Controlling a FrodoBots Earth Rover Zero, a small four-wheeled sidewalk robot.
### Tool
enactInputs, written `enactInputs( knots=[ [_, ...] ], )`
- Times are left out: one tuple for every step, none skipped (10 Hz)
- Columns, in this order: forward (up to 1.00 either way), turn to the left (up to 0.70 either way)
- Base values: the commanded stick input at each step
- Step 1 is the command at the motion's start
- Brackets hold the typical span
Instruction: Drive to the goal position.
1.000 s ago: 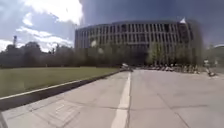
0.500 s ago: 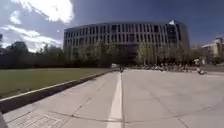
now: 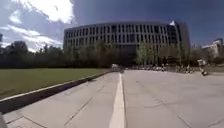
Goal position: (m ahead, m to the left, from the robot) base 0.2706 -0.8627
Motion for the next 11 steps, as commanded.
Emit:
enactInputs(
  knots=[
    [0.70, -0.01],
    [0.70, -0.01],
    [0.70, -0.01],
    [0.70, -0.01],
    [0.70, -0.01],
    [0.70, -0.01],
    [0.70, -0.01],
    [0.70, -0.01],
    [0.70, -0.01],
    [0.70, -0.01],
    [0.70, -0.01]
  ],
)
